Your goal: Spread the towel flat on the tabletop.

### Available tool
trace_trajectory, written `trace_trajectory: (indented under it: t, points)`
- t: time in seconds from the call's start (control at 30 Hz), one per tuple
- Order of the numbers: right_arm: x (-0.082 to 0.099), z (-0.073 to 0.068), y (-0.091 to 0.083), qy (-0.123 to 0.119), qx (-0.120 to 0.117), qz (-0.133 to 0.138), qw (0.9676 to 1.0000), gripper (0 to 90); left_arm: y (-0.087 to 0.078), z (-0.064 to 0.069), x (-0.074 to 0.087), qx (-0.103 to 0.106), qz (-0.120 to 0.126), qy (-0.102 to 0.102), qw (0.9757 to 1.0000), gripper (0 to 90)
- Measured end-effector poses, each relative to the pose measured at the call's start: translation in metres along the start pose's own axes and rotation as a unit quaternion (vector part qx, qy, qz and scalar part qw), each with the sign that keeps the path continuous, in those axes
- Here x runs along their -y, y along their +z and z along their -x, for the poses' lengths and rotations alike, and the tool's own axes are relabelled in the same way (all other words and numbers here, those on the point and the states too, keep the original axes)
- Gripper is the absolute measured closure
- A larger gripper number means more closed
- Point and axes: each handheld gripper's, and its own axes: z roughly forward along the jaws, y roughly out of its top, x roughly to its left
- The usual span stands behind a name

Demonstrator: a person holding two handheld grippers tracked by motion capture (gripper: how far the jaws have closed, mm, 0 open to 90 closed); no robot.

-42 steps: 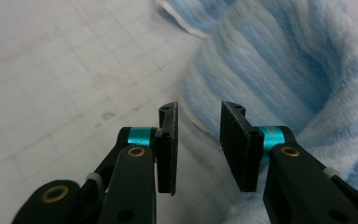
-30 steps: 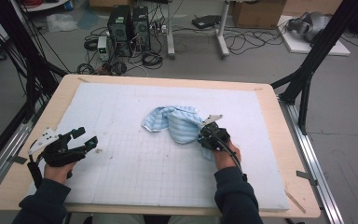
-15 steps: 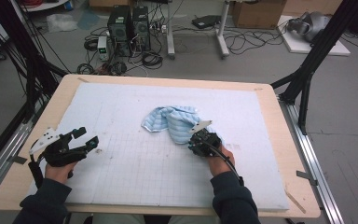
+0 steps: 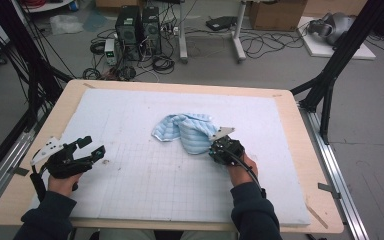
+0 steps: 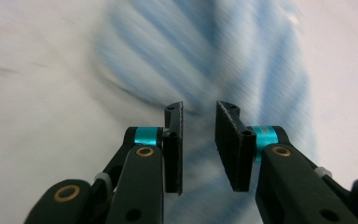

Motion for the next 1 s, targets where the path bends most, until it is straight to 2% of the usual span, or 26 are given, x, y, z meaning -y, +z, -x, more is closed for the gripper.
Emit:
trace_trajectory:
  t: [0.1,0.17,0.2,0.3,0.4,0.47,0.53,0.67,0.73,0.8,0.87,0.9,0.93,0.97,1.0]
  points:
    - [-0.002,-0.012,0.003,-0.014,-0.028,-0.011,0.9994,72.7,0.000,0.001,0.000,0.000,0.002,0.000,1.0000,26.5]
    - [-0.002,-0.014,0.006,-0.023,-0.029,-0.018,0.9992,72.7,0.000,0.001,0.000,0.000,0.002,0.001,1.0000,26.5]
    - [-0.002,-0.014,0.011,-0.023,-0.017,-0.032,0.9991,72.6,0.000,0.001,0.000,0.001,0.003,-0.001,1.0000,26.5]
    - [-0.001,-0.007,0.018,-0.009,0.009,-0.045,0.9989,72.4,-0.001,0.001,-0.001,0.001,0.005,-0.003,1.0000,26.5]
    - [0.003,0.001,0.021,-0.009,0.038,-0.060,0.9974,71.9,-0.001,0.000,-0.001,0.000,0.005,-0.002,1.0000,26.5]
    - [0.005,0.006,0.021,0.002,0.047,-0.064,0.9968,70.8,-0.001,0.000,-0.001,0.000,0.006,-0.003,1.0000,26.5]
    - [0.007,0.008,0.023,-0.001,0.053,-0.072,0.9960,70.8,-0.001,0.000,0.000,0.000,0.006,-0.004,1.0000,26.5]
    - [0.007,0.008,0.023,-0.001,0.038,-0.074,0.9966,79.4,-0.001,0.000,-0.001,0.000,0.004,-0.001,1.0000,26.5]
    - [0.007,0.006,0.023,-0.013,0.039,-0.075,0.9963,83.4,-0.001,0.000,0.000,0.000,0.004,-0.003,1.0000,26.5]
    - [0.007,0.006,0.022,-0.013,0.038,-0.075,0.9964,85.0,-0.001,0.000,-0.001,0.001,0.004,-0.002,1.0000,26.5]
    - [0.007,0.010,0.020,0.008,0.019,-0.068,0.9975,85.7,-0.001,0.000,-0.001,0.000,0.004,-0.002,1.0000,26.5]
    - [0.007,0.010,0.020,0.008,0.019,-0.068,0.9975,85.7,-0.001,0.000,-0.001,0.000,0.004,-0.002,1.0000,26.5]
    - [0.008,0.013,0.016,0.037,-0.009,-0.053,0.9978,85.9,-0.001,0.000,0.000,-0.001,0.006,-0.005,1.0000,26.5]
    - [0.008,0.014,0.013,0.048,-0.026,-0.042,0.9976,86.0,-0.001,-0.001,0.000,-0.001,0.006,-0.005,1.0000,26.5]
    - [0.008,0.014,0.013,0.048,-0.026,-0.042,0.9976,86.0,-0.001,-0.001,0.000,-0.001,0.006,-0.005,1.0000,26.5]
